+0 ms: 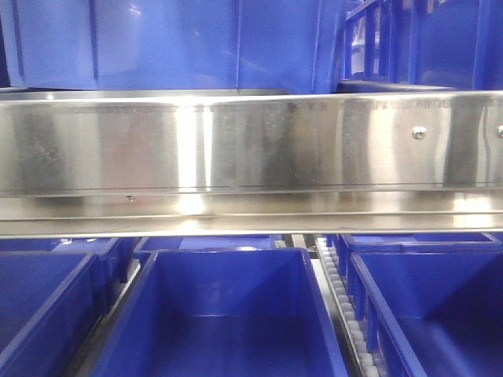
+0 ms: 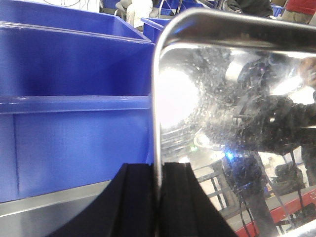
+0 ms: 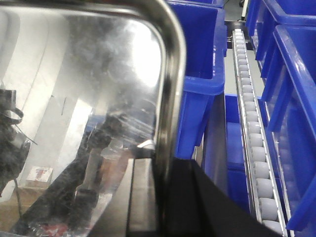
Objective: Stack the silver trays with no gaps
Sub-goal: 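Drive up to the shelf rack with blue bins holding the tray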
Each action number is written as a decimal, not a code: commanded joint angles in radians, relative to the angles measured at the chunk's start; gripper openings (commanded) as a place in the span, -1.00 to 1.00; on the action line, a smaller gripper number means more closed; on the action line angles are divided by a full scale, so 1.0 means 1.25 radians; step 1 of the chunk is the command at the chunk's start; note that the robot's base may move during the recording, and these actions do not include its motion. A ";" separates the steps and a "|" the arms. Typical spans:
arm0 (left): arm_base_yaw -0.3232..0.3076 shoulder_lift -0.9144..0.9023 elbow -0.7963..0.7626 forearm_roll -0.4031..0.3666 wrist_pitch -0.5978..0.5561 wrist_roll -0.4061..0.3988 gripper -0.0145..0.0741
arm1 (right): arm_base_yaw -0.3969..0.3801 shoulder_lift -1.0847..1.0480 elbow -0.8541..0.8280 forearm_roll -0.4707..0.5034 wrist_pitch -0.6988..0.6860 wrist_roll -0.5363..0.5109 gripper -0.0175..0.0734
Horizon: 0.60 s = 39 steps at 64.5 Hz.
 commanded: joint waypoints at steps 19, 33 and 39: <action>-0.022 -0.007 -0.012 -0.072 -0.036 0.000 -0.71 | 0.013 0.007 -0.006 0.029 -0.130 -0.019 -0.79; -0.022 -0.007 -0.012 -0.072 -0.036 0.000 -0.71 | 0.013 0.007 -0.006 0.029 -0.194 -0.019 -0.79; -0.022 -0.007 -0.012 -0.072 -0.036 0.000 -0.71 | 0.013 0.007 -0.006 0.029 -0.215 -0.019 -0.79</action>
